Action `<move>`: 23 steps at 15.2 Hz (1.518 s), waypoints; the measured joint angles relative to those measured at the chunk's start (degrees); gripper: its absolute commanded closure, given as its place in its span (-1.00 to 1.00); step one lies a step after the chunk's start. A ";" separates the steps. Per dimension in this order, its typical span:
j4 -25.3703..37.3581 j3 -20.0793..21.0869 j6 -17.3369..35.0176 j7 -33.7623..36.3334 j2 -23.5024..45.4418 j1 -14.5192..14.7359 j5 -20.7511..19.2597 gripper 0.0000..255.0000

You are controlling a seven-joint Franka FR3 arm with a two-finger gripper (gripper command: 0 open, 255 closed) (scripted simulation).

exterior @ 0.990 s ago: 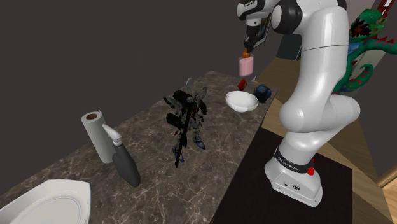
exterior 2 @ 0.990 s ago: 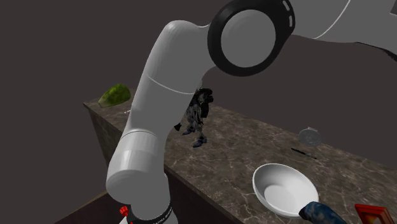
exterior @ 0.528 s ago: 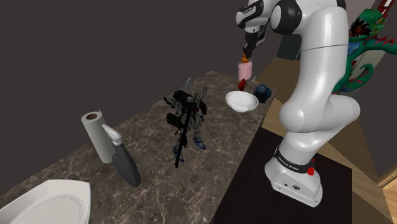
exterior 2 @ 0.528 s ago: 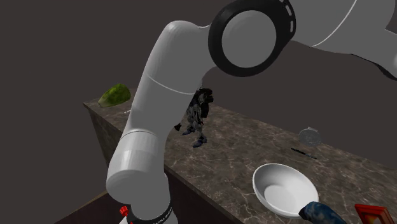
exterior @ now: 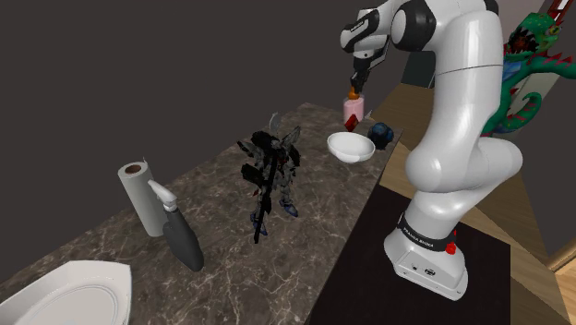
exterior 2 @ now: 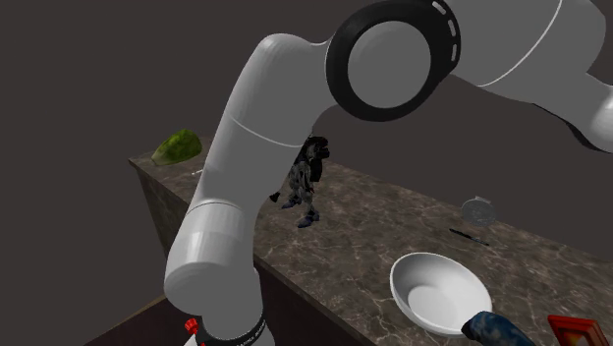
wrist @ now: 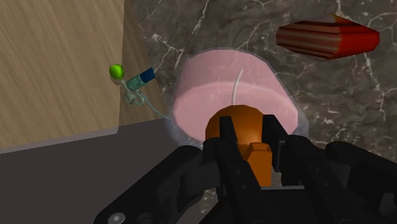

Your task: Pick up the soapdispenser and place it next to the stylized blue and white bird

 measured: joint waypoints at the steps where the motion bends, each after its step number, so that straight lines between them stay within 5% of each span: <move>1: -0.32 -0.04 0.72 -0.02 0.03 -0.08 0.01 1.00; 8: -1.02 -0.11 1.91 0.12 -0.21 -0.02 -0.04 1.00; 9: -0.98 -0.11 1.98 0.17 -0.16 0.00 -0.04 -1.00; 23: 1.66 -0.09 -3.92 0.39 -2.32 0.71 -0.44 -1.00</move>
